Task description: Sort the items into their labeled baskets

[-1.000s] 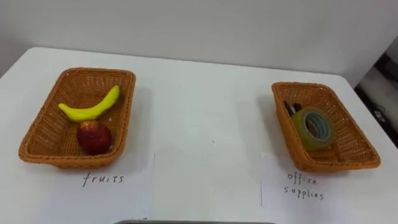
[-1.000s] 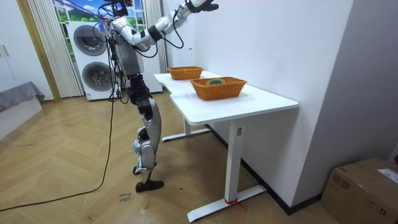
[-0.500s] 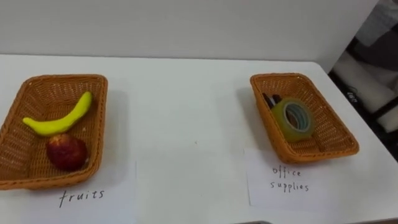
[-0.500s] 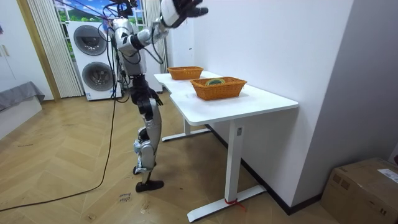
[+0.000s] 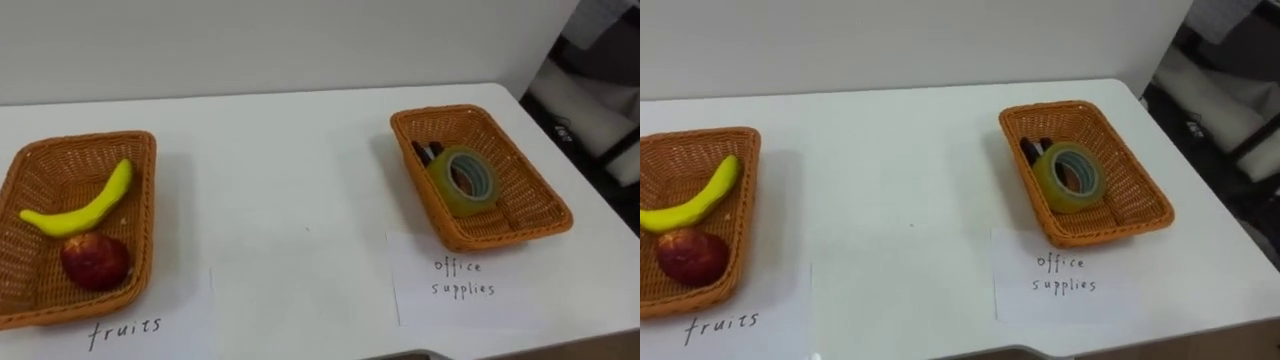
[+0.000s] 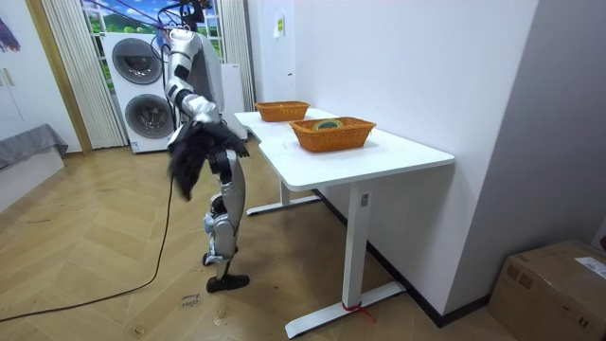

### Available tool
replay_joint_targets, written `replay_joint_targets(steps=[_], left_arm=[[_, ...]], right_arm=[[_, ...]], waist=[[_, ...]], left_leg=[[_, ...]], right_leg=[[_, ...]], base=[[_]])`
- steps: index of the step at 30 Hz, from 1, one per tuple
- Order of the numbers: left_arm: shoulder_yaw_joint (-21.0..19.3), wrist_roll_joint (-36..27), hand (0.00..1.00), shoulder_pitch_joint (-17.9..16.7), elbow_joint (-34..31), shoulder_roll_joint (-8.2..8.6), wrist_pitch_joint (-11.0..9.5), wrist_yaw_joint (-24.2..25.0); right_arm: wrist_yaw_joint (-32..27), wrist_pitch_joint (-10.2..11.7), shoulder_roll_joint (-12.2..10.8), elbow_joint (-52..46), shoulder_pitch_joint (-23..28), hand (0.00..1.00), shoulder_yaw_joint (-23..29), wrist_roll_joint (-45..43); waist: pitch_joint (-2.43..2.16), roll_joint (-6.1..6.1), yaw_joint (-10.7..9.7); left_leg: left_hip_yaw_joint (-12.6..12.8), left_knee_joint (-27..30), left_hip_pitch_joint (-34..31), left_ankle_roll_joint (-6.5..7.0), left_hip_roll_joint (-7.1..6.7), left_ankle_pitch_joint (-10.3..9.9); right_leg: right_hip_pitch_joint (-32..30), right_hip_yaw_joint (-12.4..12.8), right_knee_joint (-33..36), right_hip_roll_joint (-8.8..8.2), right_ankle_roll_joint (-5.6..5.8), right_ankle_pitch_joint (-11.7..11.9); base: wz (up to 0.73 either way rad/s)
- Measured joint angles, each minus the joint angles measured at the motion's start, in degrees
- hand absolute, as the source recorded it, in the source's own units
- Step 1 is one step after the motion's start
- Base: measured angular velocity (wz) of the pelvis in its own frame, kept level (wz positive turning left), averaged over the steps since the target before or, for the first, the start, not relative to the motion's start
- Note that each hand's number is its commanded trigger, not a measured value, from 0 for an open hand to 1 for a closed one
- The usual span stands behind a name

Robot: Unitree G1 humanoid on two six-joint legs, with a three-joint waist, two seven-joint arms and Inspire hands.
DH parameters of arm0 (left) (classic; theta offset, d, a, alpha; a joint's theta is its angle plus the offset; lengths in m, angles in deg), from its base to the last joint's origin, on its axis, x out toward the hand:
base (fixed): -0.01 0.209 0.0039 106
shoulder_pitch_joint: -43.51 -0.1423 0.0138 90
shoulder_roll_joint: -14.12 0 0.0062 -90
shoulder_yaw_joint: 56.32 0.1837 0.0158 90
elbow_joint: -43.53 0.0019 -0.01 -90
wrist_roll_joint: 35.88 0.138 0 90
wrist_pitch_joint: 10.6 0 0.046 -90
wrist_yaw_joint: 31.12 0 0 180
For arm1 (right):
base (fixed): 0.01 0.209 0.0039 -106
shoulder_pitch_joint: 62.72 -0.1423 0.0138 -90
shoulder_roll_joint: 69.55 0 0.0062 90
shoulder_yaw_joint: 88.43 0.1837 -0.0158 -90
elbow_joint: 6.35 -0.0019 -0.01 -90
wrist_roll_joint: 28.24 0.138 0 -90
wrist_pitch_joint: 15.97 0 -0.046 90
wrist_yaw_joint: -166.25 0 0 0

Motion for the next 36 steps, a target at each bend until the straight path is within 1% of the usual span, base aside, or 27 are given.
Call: replay_joint_targets(steps=[1,2,3,4,6,7,9,10,11,12,14,15,17,18,20,21,22,23,24,26,27,29,30,32,33,35,36], left_arm=[[0.0,0.0,0.0,0.2,-0.1,0.13,0.0,-0.1],[0.0,0.0,0.0,0.3,-0.1,0.16,0.0,-0.1],[0.0,0.0,0.0,0.3,-0.1,0.32,0.0,-0.1],[0.0,0.0,0.0,0.2,-0.1,0.45,0.0,-0.1],[0.0,-0.1,0.0,0.9,0.1,0.61,0.1,-0.2],[0.2,-0.3,0.0,0.9,0.4,0.96,0.1,-0.2],[0.2,-0.6,0.0,1.2,0.4,1.83,0.1,-0.3],[0.3,-0.6,0.0,1.1,0.4,2.41,0.1,-0.3],[0.4,-0.6,0.0,1.2,0.5,2.78,0.1,-0.3],[0.4,-0.6,0.0,1.3,0.6,2.94,0.1,-0.3],[0.7,-0.7,0.0,1.6,1.7,3.83,0.1,-0.3],[0.7,-0.6,0.0,1.6,1.9,4.09,0.1,-0.3],[0.8,-0.6,0.0,2.0,3.8,4.55,0.1,-0.3],[0.8,-0.6,0.0,2.3,4.4,4.65,0.1,-0.3],[0.7,-0.6,0.0,2.9,6.4,4.99,0.1,-0.3],[0.7,-0.6,0.0,2.9,6.6,5.06,0.1,-0.3],[0.7,-0.6,0.0,3.1,7.1,5.22,0.1,-0.4],[0.7,-0.4,0.0,3.2,7.4,5.49,0.1,-0.4],[0.7,-0.4,0.0,3.2,7.4,5.58,0.1,-0.4],[0.7,-0.2,0.0,3.6,7.7,5.73,0.1,-0.4],[0.7,0.1,0.0,3.5,8.0,5.85,0.1,-0.4],[1.5,0.1,0.0,4.0,8.9,6.3,0.2,-0.4],[1.7,0.1,0.0,4.1,8.9,6.33,0.2,-0.4],[2.7,0.1,0.0,4.5,9.5,6.48,0.2,-0.4],[3.0,0.1,0.0,4.6,9.7,6.52,0.2,-0.4],[3.9,0.1,0.0,4.9,11.1,6.66,0.1,-0.4],[4.2,0.1,0.0,4.9,11.3,6.67,0.2,-0.4]], right_arm=[[0.0,0.0,-0.9,2.6,0.2,0.0,0.6,1.5],[-0.1,0.0,-1.4,3.8,0.3,0.0,1.0,1.9],[-0.3,0.0,-2.5,5.3,0.7,0.0,1.3,2.4],[-0.4,0.1,-3.7,5.7,1.8,0.0,1.4,4.1],[-0.3,0.1,-5.3,7.7,2.7,0.0,1.4,6.0],[-0.3,0.1,-6.5,8.5,3.7,0.0,1.0,6.7],[0.7,0.1,-8.5,10.4,5.1,0.0,0.1,5.8],[1.1,0.1,-10.2,11.1,5.8,0.0,0.0,4.9],[1.8,0.1,-11.3,13.1,6.8,0.0,-0.4,4.4],[2.3,0.1,-11.7,14.5,7.0,0.0,-0.4,4.5],[3.1,0.2,-14.1,16.9,7.7,0.0,-0.6,5.1],[3.3,0.3,-14.7,17.2,8.0,0.0,-1.0,5.4],[4.6,0.4,-17.1,19.8,8.3,0.0,-3.4,6.2],[5.1,0.3,-17.5,20.9,8.2,0.0,-3.8,6.2],[7.3,-0.2,-18.2,25.3,6.0,0.0,-5.2,6.3],[8.0,-0.4,-18.3,26.2,5.6,0.0,-5.6,6.3],[9.5,-0.6,-18.3,27.7,5.1,0.0,-7.0,6.3],[11.0,-0.8,-18.3,28.3,5.0,0.0,-8.7,6.2],[12.1,-1.0,-18.3,28.6,5.0,0.0,-9.6,6.0],[16.0,-2.0,-18.4,29.5,3.7,0.0,-13.3,4.8],[16.9,-2.2,-18.5,29.6,3.3,0.0,-14.2,3.2],[21.4,-3.2,-18.6,30.2,1.9,0.0,-17.9,-1.9],[22.4,-3.4,-18.6,30.6,1.6,0.0,-18.9,-3.3],[26.8,-4.4,-18.7,30.6,-0.3,0.0,-23.2,-8.4],[28.0,-4.4,-18.7,30.7,-0.6,0.0,-24.3,-10.0],[32.9,-4.4,-18.7,30.8,-1.7,0.0,-28.8,-15.9],[33.9,-4.4,-18.7,30.9,-2.1,0.0,-29.8,-17.3]], waist=[[0.0,0.14,-0.4],[-0.15,0.14,-0.7],[-0.22,0.09,-0.9],[-0.15,0.36,-1.0],[-0.1,0.45,-1.0],[0.0,0.75,-1.0],[-0.03,0.84,-1.2],[-0.06,0.86,-1.3],[-0.07,0.99,-1.4],[-0.09,1.05,-1.5],[-0.24,1.74,-1.3],[-0.21,2.02,-1.2],[-0.24,2.7,-1.1],[-0.21,2.88,-1.1],[-0.23,3.65,-1.1],[-0.21,3.8,-1.0],[-0.17,4.05,-0.9],[-0.16,4.36,-0.2],[-0.17,4.48,0.3],[-0.15,4.48,0.8],[-0.16,4.53,0.9],[-0.14,4.75,2.0],[-0.13,4.76,2.2],[-0.12,4.83,3.6],[-0.1,4.85,3.9],[-0.06,4.85,5.2],[-0.04,4.83,5.4]], left_leg=[[0.0,0.2,-0.2,-0.07,0.08,-0.1],[0.0,0.2,-0.4,-0.07,0.1,-0.1],[0.3,0.3,-0.5,-0.09,0.16,-0.1],[0.6,0.4,-0.6,-0.12,0.21,-0.1],[1.4,0.4,-0.6,-0.2,0.2,0.0],[1.7,0.4,-0.5,-0.22,0.17,0.0],[1.7,0.4,-0.3,-0.22,0.15,0.0],[1.7,0.3,-0.1,-0.22,0.13,0.0],[1.8,0.4,0.1,-0.22,0.15,0.0],[1.7,0.3,0.2,-0.23,0.15,0.0],[1.8,0.1,0.3,-0.27,0.12,-0.1],[1.8,0.1,0.4,-0.28,0.11,-0.1],[1.8,0.1,0.7,-0.34,0.07,-0.1],[1.8,0.0,0.7,-0.34,0.07,-0.1],[1.8,-0.1,0.8,-0.34,0.03,-0.1],[1.8,-0.1,0.8,-0.37,0.04,-0.1],[1.8,-0.5,1.0,-0.39,0.03,-0.2],[1.8,-0.7,1.5,-0.41,-0.03,-0.2],[1.7,-0.7,1.6,-0.44,-0.04,-0.2],[1.7,-0.6,1.6,-0.53,-0.15,-0.2],[1.7,-0.6,1.6,-0.54,-0.23,-0.2],[1.6,-0.6,1.7,-0.65,-0.16,-0.3],[1.5,-0.6,1.7,-0.66,-0.15,-0.3],[1.3,-0.4,1.7,-0.79,-0.03,-0.4],[1.2,-0.3,1.8,-0.81,-0.01,-0.4],[0.9,0.2,1.6,-0.83,0.09,-0.4],[0.8,0.3,1.6,-0.84,0.11,-0.4]], right_leg=[[-0.2,0.3,0.0,0.1,-0.07,0.0],[-0.4,0.5,0.1,0.13,-0.11,0.0],[-1.0,0.9,0.9,0.2,-0.34,-0.1],[-1.5,1.1,1.5,0.23,-0.47,-0.2],[-1.9,1.3,1.8,0.26,-0.63,-0.4],[-2.0,1.6,1.7,0.26,-0.7,-0.4],[-2.1,1.8,1.7,0.23,-0.81,-0.6],[-2.2,2.0,1.9,0.18,-0.82,-0.9],[-2.0,2.0,1.8,0.22,-0.82,-0.9],[-2.0,2.1,1.8,0.24,-0.82,-0.9],[-1.9,2.4,1.8,0.33,-0.82,-1.0],[-1.9,2.5,1.8,0.36,-0.82,-1.0],[-1.9,2.8,1.8,0.48,-0.86,-1.0],[-1.9,2.9,1.9,0.49,-0.87,-1.0],[-2.1,3.5,1.9,0.6,-0.87,-1.0],[-2.1,3.6,1.9,0.65,-0.87,-1.0],[-2.1,3.7,1.8,0.67,-0.87,-1.0],[-2.0,4.0,1.8,0.81,-0.89,-1.0],[-2.0,4.0,1.8,0.86,-0.93,-1.0],[-2.1,3.8,1.9,0.93,-1.01,-1.1],[-2.1,3.8,1.9,0.95,-1.02,-1.1],[-2.0,3.8,1.8,1.06,-1.05,-1.1],[-2.0,3.8,1.7,1.07,-1.06,-1.1],[-1.9,3.7,1.6,1.16,-1.1,-1.1],[-1.8,3.7,1.6,1.16,-1.11,-1.1],[-1.7,3.5,1.5,1.18,-1.16,-1.1],[-1.6,3.5,1.5,1.18,-1.2,-1.1]], base=[[-0.08],[-0.11],[-0.14],[-0.17],[-0.2],[-0.19],[-0.08],[-0.06],[-0.05],[0.0],[-0.03],[-0.1],[-0.09],[-0.08],[-0.1],[-0.06],[-0.1],[-0.15],[-0.15],[-0.03],[0.0],[-0.02],[0.0],[0.04],[0.04],[0.0],[0.08]])
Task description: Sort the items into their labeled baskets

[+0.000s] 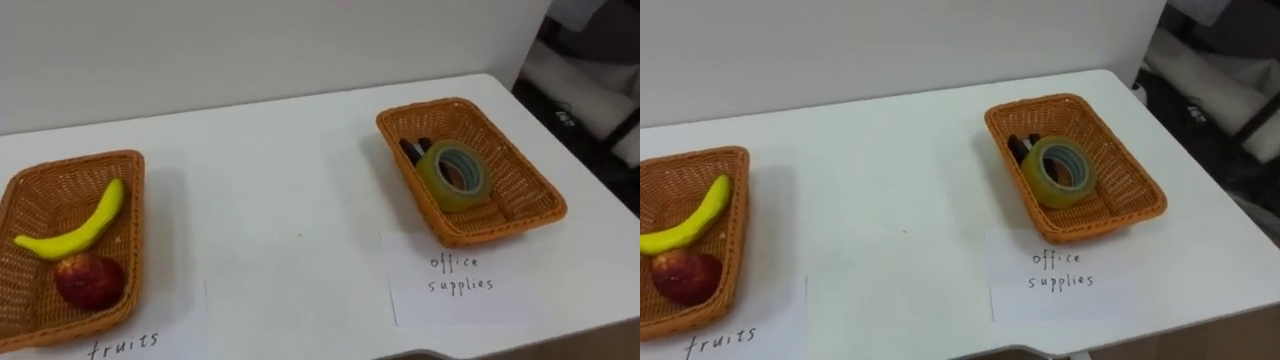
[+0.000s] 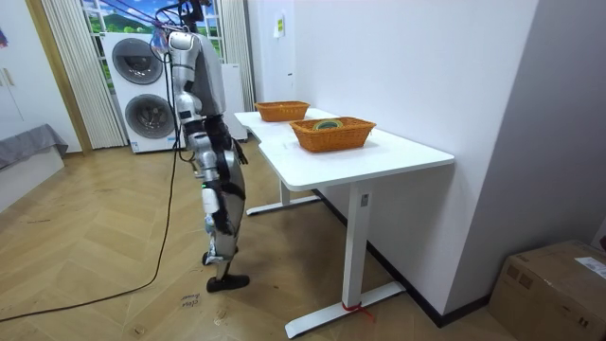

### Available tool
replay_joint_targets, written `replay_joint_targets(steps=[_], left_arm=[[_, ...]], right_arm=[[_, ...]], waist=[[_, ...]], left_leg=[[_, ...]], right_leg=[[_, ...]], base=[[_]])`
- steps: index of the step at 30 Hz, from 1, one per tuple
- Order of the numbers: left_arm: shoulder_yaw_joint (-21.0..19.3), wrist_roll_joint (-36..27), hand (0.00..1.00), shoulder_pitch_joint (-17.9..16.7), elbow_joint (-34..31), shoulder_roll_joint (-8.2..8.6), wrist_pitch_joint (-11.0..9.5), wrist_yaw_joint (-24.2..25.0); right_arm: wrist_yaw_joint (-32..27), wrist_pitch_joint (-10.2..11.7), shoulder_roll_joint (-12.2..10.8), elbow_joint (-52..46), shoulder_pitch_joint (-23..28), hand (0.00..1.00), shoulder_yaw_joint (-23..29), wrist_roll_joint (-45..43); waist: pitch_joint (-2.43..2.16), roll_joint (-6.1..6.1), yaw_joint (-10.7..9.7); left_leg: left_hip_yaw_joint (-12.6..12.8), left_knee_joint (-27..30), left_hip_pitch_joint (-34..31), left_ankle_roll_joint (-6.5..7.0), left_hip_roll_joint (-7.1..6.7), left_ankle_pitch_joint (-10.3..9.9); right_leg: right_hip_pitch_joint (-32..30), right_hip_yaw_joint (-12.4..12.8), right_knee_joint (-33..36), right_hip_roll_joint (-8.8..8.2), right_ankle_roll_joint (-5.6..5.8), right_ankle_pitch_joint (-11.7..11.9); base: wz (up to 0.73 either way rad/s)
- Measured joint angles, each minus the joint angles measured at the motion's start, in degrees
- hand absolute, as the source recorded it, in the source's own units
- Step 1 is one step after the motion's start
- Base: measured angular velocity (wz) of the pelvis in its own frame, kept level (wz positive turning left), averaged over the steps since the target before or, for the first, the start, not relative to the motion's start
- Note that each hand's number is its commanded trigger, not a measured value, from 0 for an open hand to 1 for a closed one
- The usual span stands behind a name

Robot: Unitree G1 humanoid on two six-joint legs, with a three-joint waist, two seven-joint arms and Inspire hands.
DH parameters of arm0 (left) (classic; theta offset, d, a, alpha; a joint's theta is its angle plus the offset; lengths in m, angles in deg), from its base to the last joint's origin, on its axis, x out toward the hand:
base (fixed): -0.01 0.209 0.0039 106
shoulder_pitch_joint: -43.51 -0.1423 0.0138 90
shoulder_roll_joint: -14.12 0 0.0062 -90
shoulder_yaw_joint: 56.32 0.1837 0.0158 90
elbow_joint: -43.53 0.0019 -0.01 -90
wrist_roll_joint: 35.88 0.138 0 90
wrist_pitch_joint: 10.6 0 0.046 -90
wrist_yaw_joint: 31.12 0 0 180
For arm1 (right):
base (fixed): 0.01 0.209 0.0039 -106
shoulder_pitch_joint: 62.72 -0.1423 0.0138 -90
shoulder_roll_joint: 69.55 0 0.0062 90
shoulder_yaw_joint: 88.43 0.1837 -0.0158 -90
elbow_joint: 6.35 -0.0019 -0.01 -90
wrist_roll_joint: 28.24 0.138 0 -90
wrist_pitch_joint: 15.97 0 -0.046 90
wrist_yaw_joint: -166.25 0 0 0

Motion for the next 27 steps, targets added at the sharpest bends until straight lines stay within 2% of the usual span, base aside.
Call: replay_joint_targets(steps=[1,5,11,17,27], left_arm=[[1.0,0.0,0.0,0.3,0.4,0.0,0.1,-0.1],[3.1,0.0,0.0,1.0,1.4,0.41,0.0,0.0],[6.3,0.0,0.0,0.7,1.3,0.39,0.1,0.3],[7.8,0.0,0.0,0.9,1.2,0.27,0.1,0.5],[7.6,1.5,0.0,1.3,1.2,0.1,0.1,2.4]], right_arm=[[1.7,0.0,0.0,0.0,-0.7,0.0,-1.7,-2.7],[5.3,0.0,-0.2,-0.7,-1.6,0.0,-8.0,-15.4],[6.8,0.3,0.3,-1.4,-3.7,0.0,-11.7,-24.2],[7.4,0.7,0.8,-1.5,-4.0,0.0,-13.5,-24.5],[9.3,1.7,0.7,-1.1,-3.8,0.0,-13.2,-23.6]], waist=[[0.12,0.04,0.1],[0.27,0.32,2.7],[0.39,0.18,3.4],[0.45,0.09,4.4],[0.68,-0.37,3.9]], left_leg=[[-0.5,0.2,0.0,-0.03,0.0,0.0],[-1.9,0.3,-0.5,-0.09,0.03,-0.1],[-3.8,0.8,-1.5,-0.09,0.03,-0.1],[-4.2,1.0,-2.1,-0.1,0.03,-0.1],[-5.6,1.1,-1.9,-0.1,-0.38,-0.1]], right_leg=[[0.4,-0.3,-0.2,-0.04,-0.04,0.0],[0.8,-1.8,-0.8,-0.16,-0.12,0.0],[0.8,-3.3,-0.9,-0.26,-0.29,-0.1],[0.9,-3.8,-1.6,-0.29,-0.33,-0.1],[2.1,-5.7,-2.5,-0.84,-0.24,-0.2]], base=[[0.18],[0.15],[0.15],[0.04],[0.07]])
